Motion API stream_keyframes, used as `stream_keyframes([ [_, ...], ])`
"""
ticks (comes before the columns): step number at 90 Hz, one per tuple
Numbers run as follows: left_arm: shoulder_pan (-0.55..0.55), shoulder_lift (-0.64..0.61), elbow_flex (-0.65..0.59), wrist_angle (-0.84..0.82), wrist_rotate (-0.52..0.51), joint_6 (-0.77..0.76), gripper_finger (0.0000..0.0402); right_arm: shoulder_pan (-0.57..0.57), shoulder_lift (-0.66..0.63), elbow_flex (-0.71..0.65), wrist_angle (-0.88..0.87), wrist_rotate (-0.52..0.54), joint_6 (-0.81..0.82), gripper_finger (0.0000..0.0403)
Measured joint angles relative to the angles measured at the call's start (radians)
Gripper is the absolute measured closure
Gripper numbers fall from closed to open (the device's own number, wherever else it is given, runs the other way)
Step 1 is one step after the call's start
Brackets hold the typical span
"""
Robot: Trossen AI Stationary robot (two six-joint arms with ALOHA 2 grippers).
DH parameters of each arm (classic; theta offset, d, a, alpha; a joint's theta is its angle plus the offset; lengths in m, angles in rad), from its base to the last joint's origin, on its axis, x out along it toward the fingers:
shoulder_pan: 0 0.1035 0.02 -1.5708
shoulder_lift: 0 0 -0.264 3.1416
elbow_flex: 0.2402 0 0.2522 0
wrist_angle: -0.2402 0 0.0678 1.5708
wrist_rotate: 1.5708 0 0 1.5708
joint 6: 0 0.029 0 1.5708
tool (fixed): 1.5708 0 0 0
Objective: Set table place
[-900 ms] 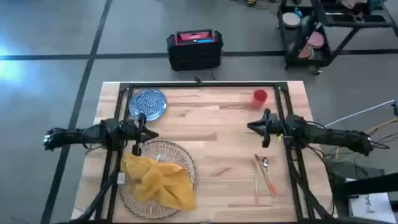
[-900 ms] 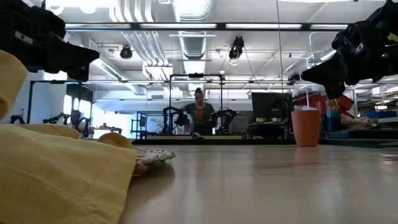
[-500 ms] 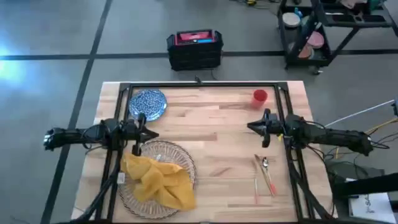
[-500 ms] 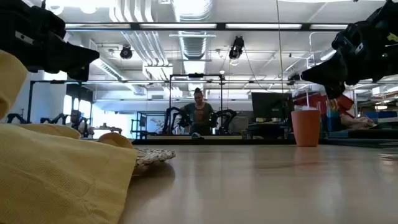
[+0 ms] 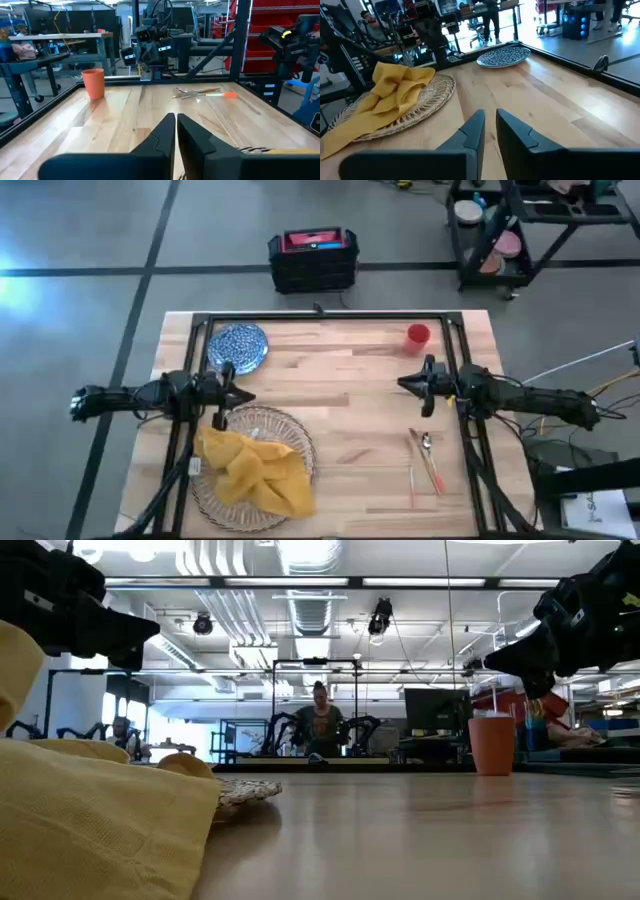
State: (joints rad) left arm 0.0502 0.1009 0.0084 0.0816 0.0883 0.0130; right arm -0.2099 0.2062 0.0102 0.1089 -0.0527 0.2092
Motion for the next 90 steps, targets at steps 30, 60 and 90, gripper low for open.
stream_keyframes([
  [30, 0.000, 0.000, 0.000, 0.000, 0.000, 0.000, 0.0395, 0.000, 0.000, 0.000, 0.000, 0.000, 0.000, 0.0371],
  [60, 0.000, 0.000, 0.000, 0.002, -0.010, -0.007, 0.0395, 0.000, 0.000, 0.000, 0.000, 0.000, 0.000, 0.0371],
  [90, 0.000, 0.000, 0.000, 0.004, -0.024, -0.028, 0.0395, 0.000, 0.000, 0.000, 0.000, 0.003, -0.216, 0.0371],
])
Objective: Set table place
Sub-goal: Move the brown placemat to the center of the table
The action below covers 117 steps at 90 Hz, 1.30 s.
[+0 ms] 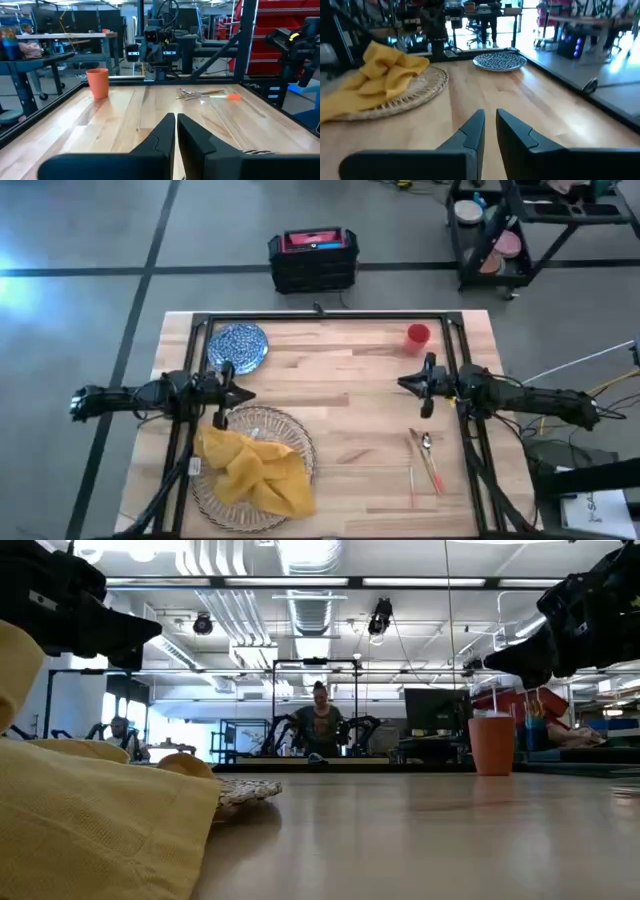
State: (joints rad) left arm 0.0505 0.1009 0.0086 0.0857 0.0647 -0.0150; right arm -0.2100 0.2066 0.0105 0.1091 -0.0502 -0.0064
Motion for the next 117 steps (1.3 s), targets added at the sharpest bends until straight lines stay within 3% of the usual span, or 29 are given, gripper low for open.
stream_keyframes([
  [26, 0.000, 0.000, 0.000, 0.047, -0.003, 0.000, 0.0395, 0.000, 0.000, 0.000, 0.005, -0.001, 0.113, 0.0371],
  [50, -0.002, 0.000, 0.000, 0.222, -0.029, -0.045, 0.0395, 0.000, 0.000, 0.000, 0.116, -0.002, 0.438, 0.0371],
  [75, -0.001, 0.005, 0.003, 0.456, -0.123, -0.220, 0.0395, 0.000, 0.000, 0.000, 0.143, 0.041, 0.479, 0.0371],
  [104, -0.001, 0.086, 0.053, 0.352, -0.131, -0.207, 0.0395, 0.000, 0.014, 0.000, 0.133, 0.209, 0.456, 0.0371],
  [109, -0.001, 0.122, 0.053, 0.307, -0.148, -0.250, 0.0396, 0.000, 0.017, 0.000, 0.131, 0.184, 0.452, 0.0371],
  [117, -0.001, 0.224, 0.052, 0.236, -0.171, -0.348, 0.0400, 0.003, 0.040, 0.000, 0.133, 0.044, 0.418, 0.0369],
])
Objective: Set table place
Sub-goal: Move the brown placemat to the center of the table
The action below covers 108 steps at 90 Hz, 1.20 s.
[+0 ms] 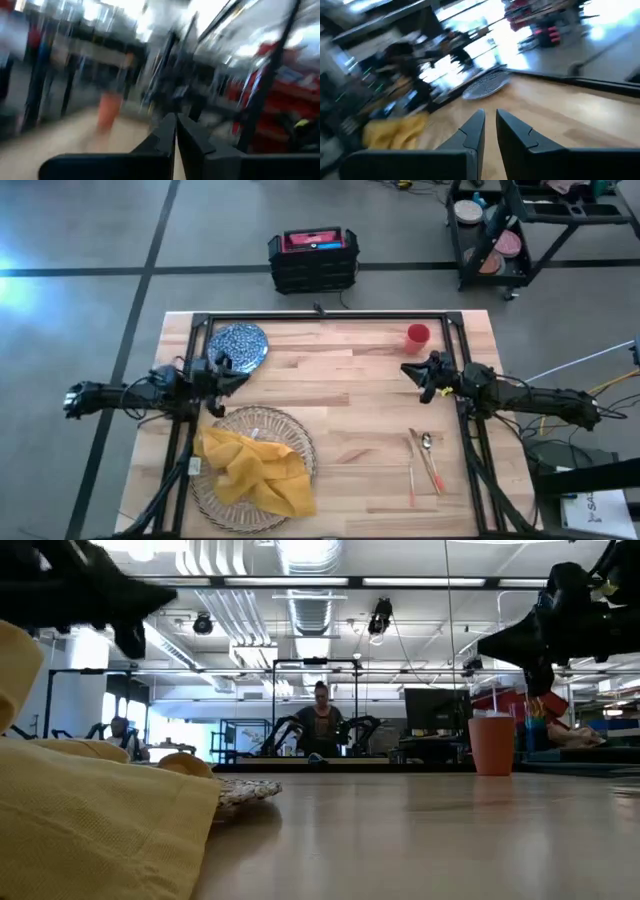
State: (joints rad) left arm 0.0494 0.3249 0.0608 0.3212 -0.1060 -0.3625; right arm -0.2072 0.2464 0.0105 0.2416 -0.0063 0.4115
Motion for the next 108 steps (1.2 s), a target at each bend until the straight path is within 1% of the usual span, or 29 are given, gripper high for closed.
stream_keyframes([
  [5, 0.000, 0.093, 0.002, 0.008, -0.007, -0.044, 0.0400, 0.004, 0.033, 0.001, -0.001, -0.050, 0.026, 0.0364],
  [13, 0.000, 0.264, 0.052, 0.010, -0.009, -0.064, 0.0401, 0.015, 0.106, 0.011, -0.046, -0.050, 0.049, 0.0350],
  [19, -0.001, 0.409, 0.137, -0.009, -0.002, -0.066, 0.0401, 0.028, 0.164, 0.037, -0.050, -0.048, 0.054, 0.0335],
  [23, -0.004, 0.506, 0.210, -0.058, 0.015, -0.066, 0.0401, 0.032, 0.204, 0.062, -0.059, -0.035, 0.074, 0.0326],
  [28, -0.011, 0.623, 0.329, -0.142, 0.040, -0.064, 0.0401, 0.033, 0.255, 0.098, -0.093, 0.008, 0.116, 0.0316],
  [34, -0.019, 0.749, 0.495, -0.323, 0.065, -0.052, 0.0401, 0.033, 0.308, 0.145, -0.155, 0.048, 0.147, 0.0311],
  [43, -0.038, 0.924, 0.749, -0.721, 0.089, -0.041, 0.0401, 0.033, 0.364, 0.244, -0.222, 0.069, 0.124, 0.0319],
  [48, -0.054, 1.011, 0.857, -0.915, 0.089, -0.041, 0.0401, 0.033, 0.380, 0.305, -0.292, 0.070, 0.087, 0.0332],
  [52, -0.072, 1.071, 0.922, -1.017, 0.089, -0.043, 0.0401, 0.033, 0.390, 0.359, -0.365, 0.072, 0.052, 0.0345],
  [57, -0.096, 1.132, 0.975, -1.073, 0.092, -0.047, 0.0401, 0.033, 0.404, 0.426, -0.445, 0.084, 0.008, 0.0364],
  [65, -0.123, 1.201, 1.008, -1.091, 0.095, -0.047, 0.0402, 0.039, 0.420, 0.503, -0.545, 0.091, -0.037, 0.0392],
  [70, -0.126, 1.231, 1.010, -1.090, 0.098, -0.052, 0.0402, 0.044, 0.421, 0.525, -0.586, 0.100, -0.048, 0.0399],
  [83, -0.122, 1.287, 0.961, -1.093, 0.102, -0.126, 0.0402, 0.076, 0.417, 0.528, -0.608, 0.152, -0.045, 0.0394],
  [93, -0.122, 1.307, 0.911, -1.080, 0.125, -0.201, 0.0402, 0.098, 0.416, 0.516, -0.616, 0.175, -0.026, 0.0400],
  [108, -0.118, 1.311, 0.836, -1.002, 0.145, -0.272, 0.0402, 0.121, 0.425, 0.505, -0.626, 0.223, -0.003, 0.0401],
])
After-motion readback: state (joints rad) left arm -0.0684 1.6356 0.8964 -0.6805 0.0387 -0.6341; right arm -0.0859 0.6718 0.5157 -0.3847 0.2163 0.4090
